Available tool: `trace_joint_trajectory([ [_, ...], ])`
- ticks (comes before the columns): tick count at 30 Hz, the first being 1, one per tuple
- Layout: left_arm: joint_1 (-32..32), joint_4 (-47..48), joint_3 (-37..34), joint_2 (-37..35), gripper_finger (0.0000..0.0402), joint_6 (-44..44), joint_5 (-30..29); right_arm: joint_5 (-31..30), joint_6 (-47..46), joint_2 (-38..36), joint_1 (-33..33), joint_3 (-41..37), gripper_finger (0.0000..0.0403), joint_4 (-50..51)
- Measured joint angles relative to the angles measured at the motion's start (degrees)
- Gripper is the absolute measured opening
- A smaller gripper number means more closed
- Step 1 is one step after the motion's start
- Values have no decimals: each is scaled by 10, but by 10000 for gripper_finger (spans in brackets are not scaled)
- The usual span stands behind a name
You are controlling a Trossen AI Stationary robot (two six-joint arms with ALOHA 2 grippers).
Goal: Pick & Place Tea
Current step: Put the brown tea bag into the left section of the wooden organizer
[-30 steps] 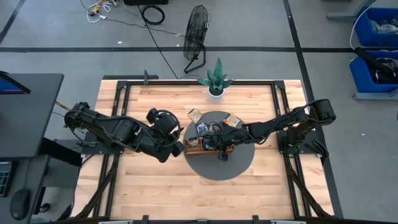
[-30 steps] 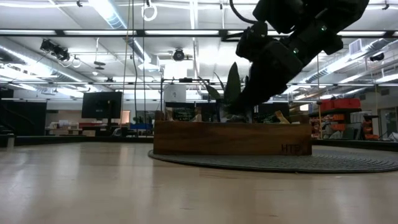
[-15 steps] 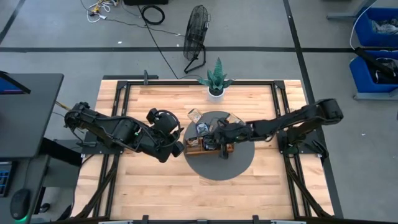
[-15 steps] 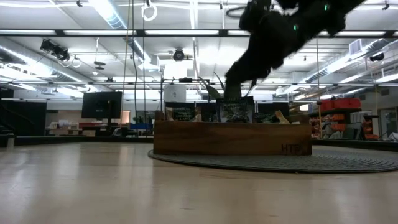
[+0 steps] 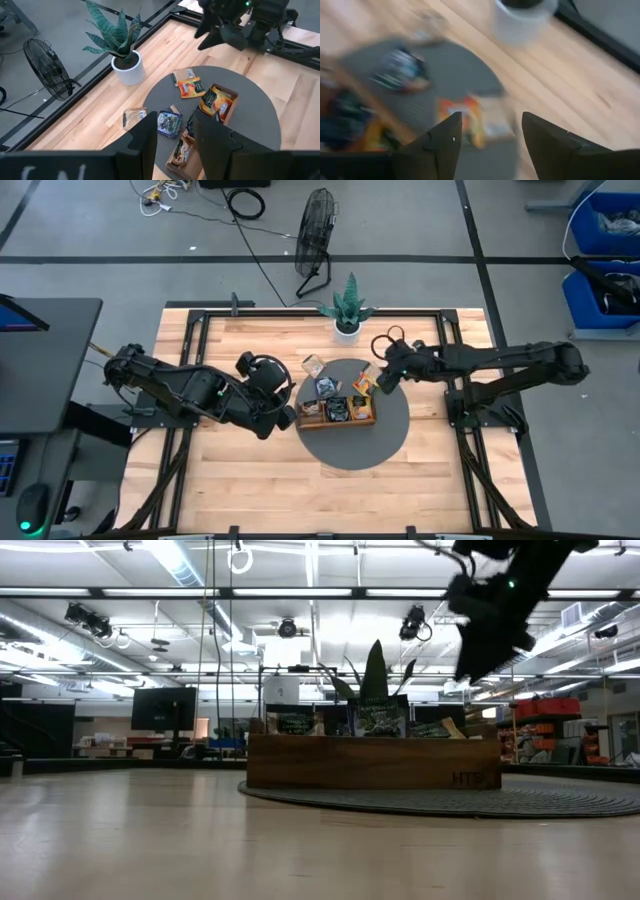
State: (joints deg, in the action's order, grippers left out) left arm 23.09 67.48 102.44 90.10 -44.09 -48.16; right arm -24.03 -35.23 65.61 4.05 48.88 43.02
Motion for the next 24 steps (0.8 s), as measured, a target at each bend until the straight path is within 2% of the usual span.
trace_joint_trajectory([
  [5, -9, -10, 0, 0, 131, 15, -3, 37, -27, 34, 62, -6, 212, 19],
  [11, -18, -17, 0, 0, 131, 19, -3, 114, -17, 123, 132, -7, 213, 2],
  [24, -18, -21, 0, 0, 131, 12, 3, 160, 68, 247, 166, -7, 213, -94],
])
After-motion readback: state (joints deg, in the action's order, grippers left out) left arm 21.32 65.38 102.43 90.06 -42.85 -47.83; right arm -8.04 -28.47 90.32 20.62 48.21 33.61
